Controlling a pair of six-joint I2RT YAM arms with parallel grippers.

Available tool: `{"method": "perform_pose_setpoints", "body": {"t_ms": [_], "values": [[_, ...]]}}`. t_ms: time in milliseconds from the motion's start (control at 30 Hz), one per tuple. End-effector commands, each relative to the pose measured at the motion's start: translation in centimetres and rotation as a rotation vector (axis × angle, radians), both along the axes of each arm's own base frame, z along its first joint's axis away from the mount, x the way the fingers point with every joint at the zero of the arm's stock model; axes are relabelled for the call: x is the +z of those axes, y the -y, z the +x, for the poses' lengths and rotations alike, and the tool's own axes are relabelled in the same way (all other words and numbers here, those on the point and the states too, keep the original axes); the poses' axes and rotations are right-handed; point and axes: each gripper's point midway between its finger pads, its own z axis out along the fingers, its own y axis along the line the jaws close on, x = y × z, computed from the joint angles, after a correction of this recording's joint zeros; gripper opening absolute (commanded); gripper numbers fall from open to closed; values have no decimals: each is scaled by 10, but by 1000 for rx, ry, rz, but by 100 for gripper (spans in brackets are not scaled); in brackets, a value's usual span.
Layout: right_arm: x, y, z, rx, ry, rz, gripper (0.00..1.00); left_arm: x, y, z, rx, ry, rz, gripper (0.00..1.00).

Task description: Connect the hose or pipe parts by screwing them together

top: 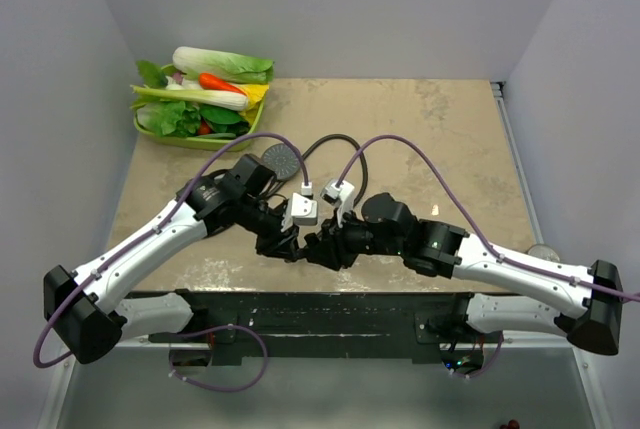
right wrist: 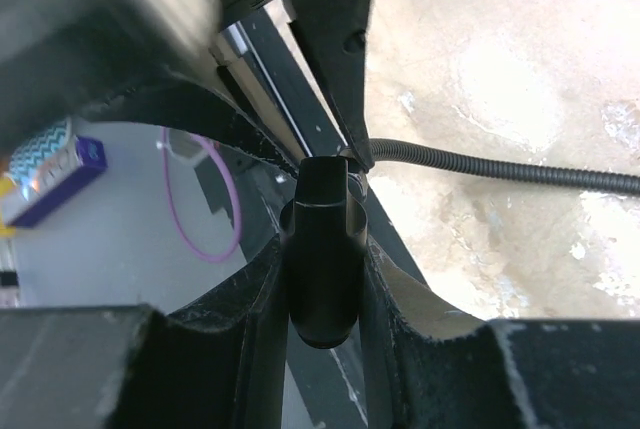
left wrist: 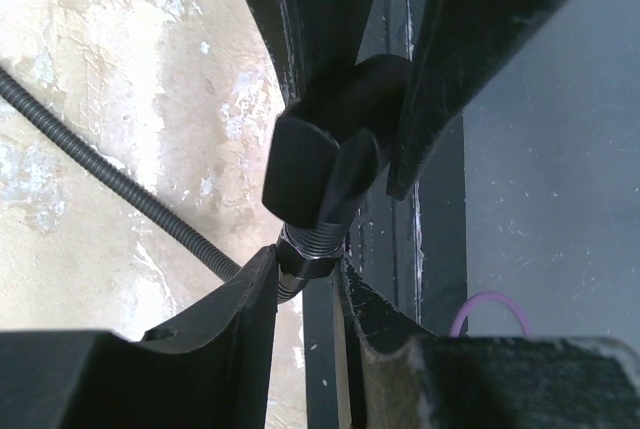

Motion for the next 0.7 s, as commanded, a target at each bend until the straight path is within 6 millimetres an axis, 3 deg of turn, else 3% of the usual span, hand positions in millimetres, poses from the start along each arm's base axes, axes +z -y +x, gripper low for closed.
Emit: {"method": "perform_pose_setpoints", "body": {"t_ms": [0, 333, 667], "values": [[11, -12, -13, -28, -124, 142, 0, 58, 38, 30, -10, 200, -243, 0], [5, -14, -10, -93, -236, 156, 0, 59, 44, 33, -11, 282, -189, 0], [14, -19, -11, -178, -410, 324, 0, 56, 49, 50, 58, 410, -119, 0]]}}
